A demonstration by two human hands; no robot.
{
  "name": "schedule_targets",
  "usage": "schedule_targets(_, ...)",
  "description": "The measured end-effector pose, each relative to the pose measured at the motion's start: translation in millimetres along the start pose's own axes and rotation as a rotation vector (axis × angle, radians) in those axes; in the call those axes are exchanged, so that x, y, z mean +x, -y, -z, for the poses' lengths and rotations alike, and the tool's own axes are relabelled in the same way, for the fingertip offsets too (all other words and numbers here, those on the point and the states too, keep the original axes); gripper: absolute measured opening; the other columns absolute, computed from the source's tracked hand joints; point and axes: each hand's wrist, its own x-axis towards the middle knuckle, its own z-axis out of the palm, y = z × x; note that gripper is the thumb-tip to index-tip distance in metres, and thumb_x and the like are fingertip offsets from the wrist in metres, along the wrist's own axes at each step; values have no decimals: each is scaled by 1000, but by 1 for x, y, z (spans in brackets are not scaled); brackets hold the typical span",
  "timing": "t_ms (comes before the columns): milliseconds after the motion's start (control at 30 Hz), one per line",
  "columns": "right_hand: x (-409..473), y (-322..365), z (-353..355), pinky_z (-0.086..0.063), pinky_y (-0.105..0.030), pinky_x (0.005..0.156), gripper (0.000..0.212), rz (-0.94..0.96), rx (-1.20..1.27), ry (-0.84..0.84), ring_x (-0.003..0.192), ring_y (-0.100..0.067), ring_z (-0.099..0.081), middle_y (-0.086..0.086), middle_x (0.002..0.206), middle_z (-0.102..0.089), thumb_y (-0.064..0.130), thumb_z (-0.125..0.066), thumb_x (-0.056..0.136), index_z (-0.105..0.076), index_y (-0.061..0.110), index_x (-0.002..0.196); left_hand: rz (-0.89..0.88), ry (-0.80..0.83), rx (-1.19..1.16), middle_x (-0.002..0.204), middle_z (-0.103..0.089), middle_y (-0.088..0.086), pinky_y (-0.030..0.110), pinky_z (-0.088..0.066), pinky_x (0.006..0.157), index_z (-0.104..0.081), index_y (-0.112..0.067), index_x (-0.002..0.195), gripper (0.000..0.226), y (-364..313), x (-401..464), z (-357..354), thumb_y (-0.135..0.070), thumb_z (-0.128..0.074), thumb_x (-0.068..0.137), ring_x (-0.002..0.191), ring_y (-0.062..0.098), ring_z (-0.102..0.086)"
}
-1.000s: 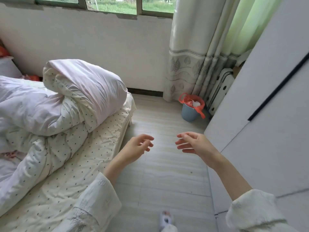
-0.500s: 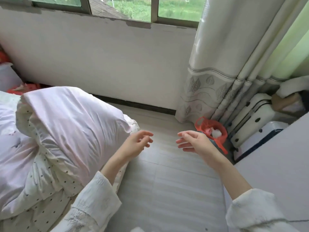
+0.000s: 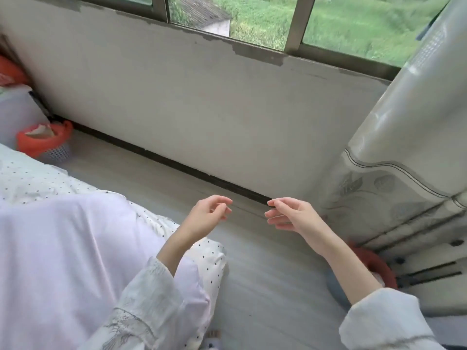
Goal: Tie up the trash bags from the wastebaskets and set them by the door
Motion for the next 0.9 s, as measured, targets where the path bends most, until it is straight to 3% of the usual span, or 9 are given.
schedule_targets(133, 87, 38, 4, -52, -33, 87, 21, -23, -31, 63, 87, -20, -67, -2, 89, -70, 25, -46, 95, -64, 16, 101, 63, -24, -10, 93, -67, -4, 39, -49, 88, -58, -29, 95, 23, -3, 74, 27, -16, -39, 93, 94, 21, -64)
schedule_targets(267, 181, 68, 2, -52, -33, 88, 19, -27, -72, 156, 85, -20, -66, -4, 90, -70, 25, -46, 95, -64, 18, 99, 118, -159, -77, 91, -66, -2, 38, -49, 88, -59, -28, 93, 24, -1, 147, 50, -14, -40, 93, 89, 21, -62)
schedule_targets(500, 347, 119, 9, -52, -36, 87, 17, 12, -188, 396, 82, -19, -67, -6, 90, -70, 25, -48, 93, -65, 20, 92, 223, -392, -188, 93, -63, 6, 24, -45, 73, -57, -19, 98, 21, -6, 275, 67, -11, -38, 95, 75, 10, -59)
schedule_targets(600, 405, 151, 8, -53, -28, 80, 18, 20, -235, 503, 77, -15, -65, -3, 86, -69, 25, -48, 94, -65, 19, 93, 289, -467, -244, 94, -61, 8, 17, -44, 66, -57, -12, 105, 22, -18, 313, 73, -9, -37, 95, 72, 8, -57)
schedule_targets(733, 469, 192, -16, -52, -19, 72, 21, 34, -271, 617, 75, -13, -65, -1, 85, -70, 25, -48, 93, -64, 14, 102, 358, -556, -268, 90, -59, 5, 4, -40, 55, -55, -1, 114, 27, -27, 344, 98, -8, -37, 95, 57, -7, -57)
schedule_targets(900, 533, 231, -85, -53, -27, 82, 25, 48, -343, 803, 84, -20, -67, -5, 90, -71, 26, -51, 92, -65, 10, 106, 426, -781, -320, 86, -60, 1, 5, -41, 57, -56, -7, 111, 24, -17, 359, 155, -9, -37, 95, 64, -3, -59)
